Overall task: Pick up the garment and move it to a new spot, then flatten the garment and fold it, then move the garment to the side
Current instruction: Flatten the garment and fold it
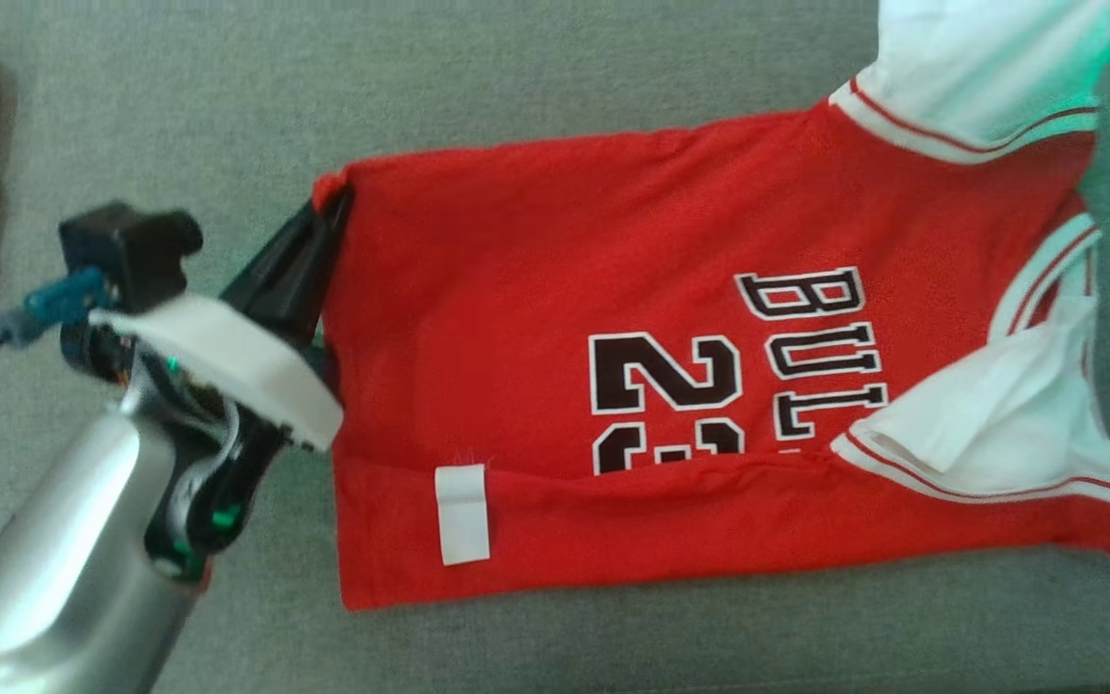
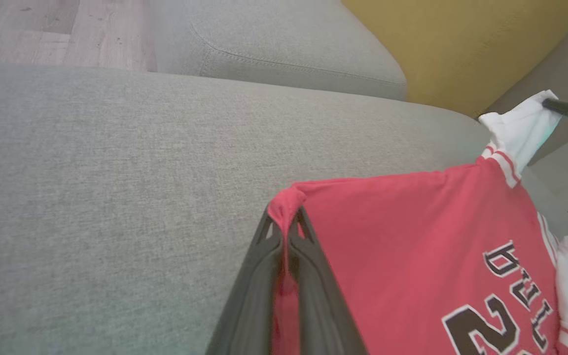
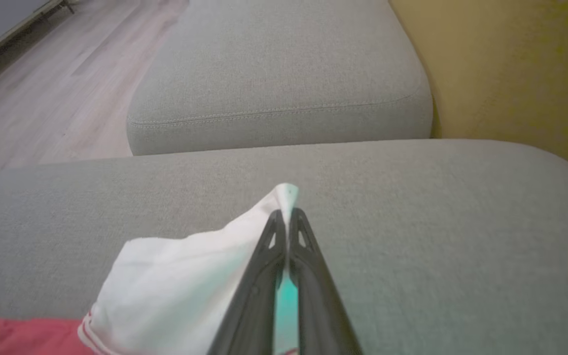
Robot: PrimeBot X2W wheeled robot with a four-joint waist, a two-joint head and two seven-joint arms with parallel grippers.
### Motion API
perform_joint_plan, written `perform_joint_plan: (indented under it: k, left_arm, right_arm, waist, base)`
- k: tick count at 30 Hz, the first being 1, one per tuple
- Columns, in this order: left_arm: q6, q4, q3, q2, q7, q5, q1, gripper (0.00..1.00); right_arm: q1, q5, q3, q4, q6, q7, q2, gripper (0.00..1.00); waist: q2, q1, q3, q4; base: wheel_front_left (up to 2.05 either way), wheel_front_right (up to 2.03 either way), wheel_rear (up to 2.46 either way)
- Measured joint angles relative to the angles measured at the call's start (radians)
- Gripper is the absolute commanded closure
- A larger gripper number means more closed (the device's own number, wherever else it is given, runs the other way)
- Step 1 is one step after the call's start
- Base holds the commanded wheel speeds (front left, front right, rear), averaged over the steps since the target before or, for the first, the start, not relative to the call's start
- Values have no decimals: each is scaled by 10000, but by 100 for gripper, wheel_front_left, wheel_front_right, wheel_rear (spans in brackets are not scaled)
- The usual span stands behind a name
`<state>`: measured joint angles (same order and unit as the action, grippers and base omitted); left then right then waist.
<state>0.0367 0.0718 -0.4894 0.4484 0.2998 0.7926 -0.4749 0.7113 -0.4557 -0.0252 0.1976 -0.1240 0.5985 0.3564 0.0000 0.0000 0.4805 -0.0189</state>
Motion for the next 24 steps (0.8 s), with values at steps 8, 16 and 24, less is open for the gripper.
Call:
perform_joint_plan:
  k: [8,16,24]
  left_arm:
    - [353,909,242,355,-546,236,1777,100]
    - [604,1360,447,533,-1055,456,3345,100]
    - [692,1519,727,583,-1430,562,3764,100]
  right_arm:
    - [-3043,-332,-842,-2380,0,107,-468,100]
    - [-5273,-374,-1137,-3532,0,257,-1248,100]
    - [-5696,-376,-1183,-3912,0,249,-1708,100]
  waist:
    - [0,-1,-631,-525]
    - [0,-1,-877,-888]
    - [0,0,-970,-922]
  base:
    - [0,0,0]
    - [0,0,0]
    - [0,0,0]
